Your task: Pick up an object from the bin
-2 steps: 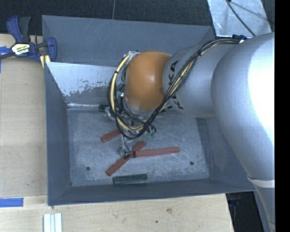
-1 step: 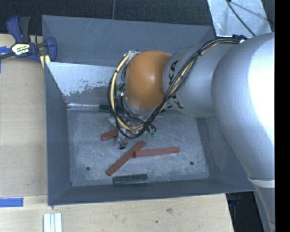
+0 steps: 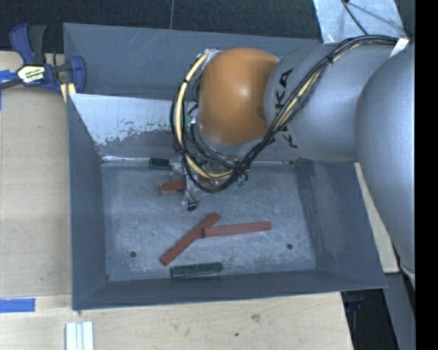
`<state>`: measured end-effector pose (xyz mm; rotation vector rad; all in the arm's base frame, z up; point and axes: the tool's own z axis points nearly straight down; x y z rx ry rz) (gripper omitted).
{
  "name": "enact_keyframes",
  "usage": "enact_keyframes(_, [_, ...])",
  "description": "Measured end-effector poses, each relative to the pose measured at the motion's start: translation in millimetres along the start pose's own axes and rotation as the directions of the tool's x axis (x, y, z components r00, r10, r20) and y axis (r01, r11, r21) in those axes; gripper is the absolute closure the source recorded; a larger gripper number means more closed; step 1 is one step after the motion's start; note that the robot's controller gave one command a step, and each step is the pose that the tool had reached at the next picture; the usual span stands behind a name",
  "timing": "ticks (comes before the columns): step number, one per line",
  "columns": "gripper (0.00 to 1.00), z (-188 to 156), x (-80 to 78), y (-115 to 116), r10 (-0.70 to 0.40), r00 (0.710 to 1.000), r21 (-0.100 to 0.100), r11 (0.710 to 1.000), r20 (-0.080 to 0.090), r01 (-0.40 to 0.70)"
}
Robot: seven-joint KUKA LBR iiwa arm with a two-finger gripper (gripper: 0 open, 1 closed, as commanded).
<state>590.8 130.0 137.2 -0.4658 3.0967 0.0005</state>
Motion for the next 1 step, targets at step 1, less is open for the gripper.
enact_keyframes(1, [1.0,-31.6,-1.8,-0.4,0.001,1.0,0.0,1.0,-0.003,-0.001])
